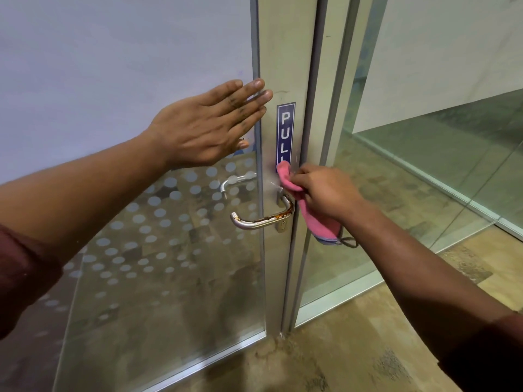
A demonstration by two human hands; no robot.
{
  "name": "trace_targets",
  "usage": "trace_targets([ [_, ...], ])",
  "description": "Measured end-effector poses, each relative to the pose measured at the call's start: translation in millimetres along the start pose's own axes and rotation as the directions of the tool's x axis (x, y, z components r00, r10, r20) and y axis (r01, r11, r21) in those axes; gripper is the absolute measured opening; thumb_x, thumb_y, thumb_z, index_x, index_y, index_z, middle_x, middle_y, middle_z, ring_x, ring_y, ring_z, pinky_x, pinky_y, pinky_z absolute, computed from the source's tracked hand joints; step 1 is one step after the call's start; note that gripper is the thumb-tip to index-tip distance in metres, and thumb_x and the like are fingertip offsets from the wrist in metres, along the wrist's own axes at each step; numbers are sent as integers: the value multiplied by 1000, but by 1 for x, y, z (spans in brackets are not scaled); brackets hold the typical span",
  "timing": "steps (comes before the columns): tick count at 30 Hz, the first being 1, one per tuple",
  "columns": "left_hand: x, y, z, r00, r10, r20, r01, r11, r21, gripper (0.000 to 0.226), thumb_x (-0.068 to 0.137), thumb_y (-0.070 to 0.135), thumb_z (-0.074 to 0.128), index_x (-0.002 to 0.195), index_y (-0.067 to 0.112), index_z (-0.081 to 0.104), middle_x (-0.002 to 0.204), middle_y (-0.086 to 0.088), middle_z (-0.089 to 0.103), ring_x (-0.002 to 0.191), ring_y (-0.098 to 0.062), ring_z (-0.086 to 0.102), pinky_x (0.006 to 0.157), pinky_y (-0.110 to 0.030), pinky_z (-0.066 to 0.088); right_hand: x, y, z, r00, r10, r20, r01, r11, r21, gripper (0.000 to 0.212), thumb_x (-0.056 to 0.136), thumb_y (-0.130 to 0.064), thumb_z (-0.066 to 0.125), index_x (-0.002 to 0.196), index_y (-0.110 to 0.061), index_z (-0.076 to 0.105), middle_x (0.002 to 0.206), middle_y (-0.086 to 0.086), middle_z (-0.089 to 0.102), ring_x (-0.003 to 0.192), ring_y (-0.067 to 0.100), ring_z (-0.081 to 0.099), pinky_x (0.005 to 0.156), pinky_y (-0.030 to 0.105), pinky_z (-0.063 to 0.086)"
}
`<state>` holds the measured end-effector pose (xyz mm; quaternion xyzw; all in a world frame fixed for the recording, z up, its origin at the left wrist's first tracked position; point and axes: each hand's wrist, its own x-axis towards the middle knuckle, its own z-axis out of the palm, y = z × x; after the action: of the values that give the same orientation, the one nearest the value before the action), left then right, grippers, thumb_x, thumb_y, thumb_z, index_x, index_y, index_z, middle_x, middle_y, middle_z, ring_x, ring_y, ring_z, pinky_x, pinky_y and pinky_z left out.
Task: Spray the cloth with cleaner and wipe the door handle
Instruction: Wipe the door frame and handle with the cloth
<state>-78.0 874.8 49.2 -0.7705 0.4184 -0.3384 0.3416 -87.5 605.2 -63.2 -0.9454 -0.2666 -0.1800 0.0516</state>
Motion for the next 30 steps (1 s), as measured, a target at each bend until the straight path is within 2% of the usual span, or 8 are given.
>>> trace_targets([
  [3,1,0,0,1000,-4,-11,5,1000,12,68,107,42,-1,158,-4,1,167,-25,-2,156,-36,-5,128,-49,7,5,-13,2,998,-25,-66,24,1000,-19,23,90,-32,63,111,-29,70,93,1,65,77,28,66,56,29,47],
  [5,2,-1,1,1000,-11,-16,11,1000,16,68,107,42,-1,158,-4,1,167,-25,-2,156,-36,-5,128,-49,7,8,-24,4,997,-54,-55,52,998,-43,23,90,-30,63,112,-28,70,93,1,63,76,26,66,58,31,52],
  [7,2,-1,1,1000,-15,-17,15,1000,3,69,107,42,-1,158,-4,2,167,-25,-1,156,-36,-5,128,-49,6,9,-31,3,997,-77,-25,75,995,-61,23,90,-29,63,112,-28,70,93,0,62,77,24,64,59,27,48],
  [15,1,0,1,999,-24,33,22,999,48,70,104,43,-10,158,-2,-8,167,-24,-9,156,-36,-11,127,-48,6,-3,-3,-30,993,84,86,-74,991,-109,11,91,-28,56,91,-24,67,82,0,58,75,26,61,65,40,55],
  [20,1,0,2,999,-16,30,14,997,70,69,105,43,-9,158,-2,-9,166,-25,-10,156,-36,-11,127,-48,7,6,-12,-29,991,132,-30,-134,985,-106,15,89,-22,55,98,-21,67,79,0,48,74,32,58,59,33,34],
  [23,1,0,1,1000,-18,16,17,998,53,68,107,42,-5,158,-2,-7,167,-25,-7,156,-36,-9,128,-48,7,13,-15,-24,977,188,-98,-196,978,-77,19,87,-18,53,100,-16,67,78,0,43,69,29,49,60,34,34],
  [26,1,-1,2,1000,-18,-14,19,999,36,67,108,42,-2,158,-3,-4,167,-25,-4,156,-36,-7,128,-48,7,14,-16,-16,965,240,-104,-247,967,-64,20,87,-17,53,102,-14,66,80,2,47,73,33,57,60,35,36],
  [30,2,-1,4,999,-15,-33,16,1000,26,67,108,41,0,158,-4,-3,167,-25,-3,156,-36,-6,128,-48,7,13,-17,-9,958,275,-83,-280,958,-54,15,85,-16,57,97,-16,66,83,10,64,80,37,64,60,34,34],
])
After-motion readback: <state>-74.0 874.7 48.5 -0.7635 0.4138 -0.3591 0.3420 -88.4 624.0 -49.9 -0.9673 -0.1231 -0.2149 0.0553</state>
